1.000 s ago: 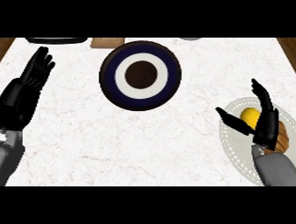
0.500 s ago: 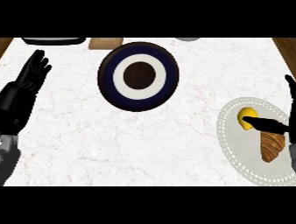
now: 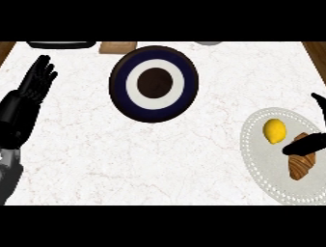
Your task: Pick the croissant from the placemat and place it in the plate
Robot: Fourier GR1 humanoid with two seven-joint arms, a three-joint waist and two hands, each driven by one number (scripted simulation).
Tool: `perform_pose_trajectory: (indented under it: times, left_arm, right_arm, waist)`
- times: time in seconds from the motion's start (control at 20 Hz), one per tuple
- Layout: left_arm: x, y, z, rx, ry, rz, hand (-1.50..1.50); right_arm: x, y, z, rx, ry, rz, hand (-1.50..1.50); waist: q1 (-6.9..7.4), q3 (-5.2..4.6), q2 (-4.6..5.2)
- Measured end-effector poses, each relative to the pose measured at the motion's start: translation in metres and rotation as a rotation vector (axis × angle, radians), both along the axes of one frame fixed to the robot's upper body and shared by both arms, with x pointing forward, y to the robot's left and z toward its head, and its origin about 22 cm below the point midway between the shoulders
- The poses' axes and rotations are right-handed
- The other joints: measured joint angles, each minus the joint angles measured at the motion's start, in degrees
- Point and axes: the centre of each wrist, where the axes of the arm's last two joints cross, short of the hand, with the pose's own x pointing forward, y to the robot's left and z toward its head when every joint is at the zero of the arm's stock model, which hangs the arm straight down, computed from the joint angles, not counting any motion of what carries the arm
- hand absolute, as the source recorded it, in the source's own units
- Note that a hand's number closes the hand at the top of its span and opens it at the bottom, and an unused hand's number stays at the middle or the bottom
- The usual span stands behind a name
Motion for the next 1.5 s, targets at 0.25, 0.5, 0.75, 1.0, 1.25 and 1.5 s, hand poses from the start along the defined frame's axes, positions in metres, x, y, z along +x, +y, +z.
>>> perform_pose_trajectory:
  times: [0.25,0.5,0.75,1.0,1.25,1.5]
  left_arm:
    - [0.005,-0.003,0.005,-0.008,-0.008,0.003,0.0]
    - [0.011,-0.007,0.006,-0.007,0.001,0.001,0.0]
    - [0.011,-0.006,0.008,-0.006,0.003,-0.001,0.0]
    - [0.007,-0.003,0.009,-0.011,-0.004,0.002,0.0]
    - [0.007,-0.002,0.007,-0.006,-0.004,-0.003,0.0]
    - [0.003,-0.005,0.008,-0.007,-0.005,-0.003,0.0]
  right_arm:
    - [0.002,0.009,0.017,-0.013,0.135,-0.014,-1.5]
    - [0.006,0.01,0.011,-0.061,0.186,-0.046,-1.5]
    - [0.001,-0.002,-0.006,-0.093,0.263,-0.092,-1.5]
    - [0.0,-0.009,-0.027,-0.096,0.316,-0.129,-1.5]
    - [-0.002,-0.006,-0.048,-0.08,0.351,-0.134,-1.5]
    - [-0.004,-0.016,-0.061,-0.053,0.389,-0.129,-1.5]
  waist:
    - [-0.05,0.17,0.13]
    - [0.07,0.25,0.23]
    - [0.03,0.28,0.25]
    - [0.15,0.3,0.26]
    - [0.09,0.29,0.25]
    - [0.12,0.29,0.25]
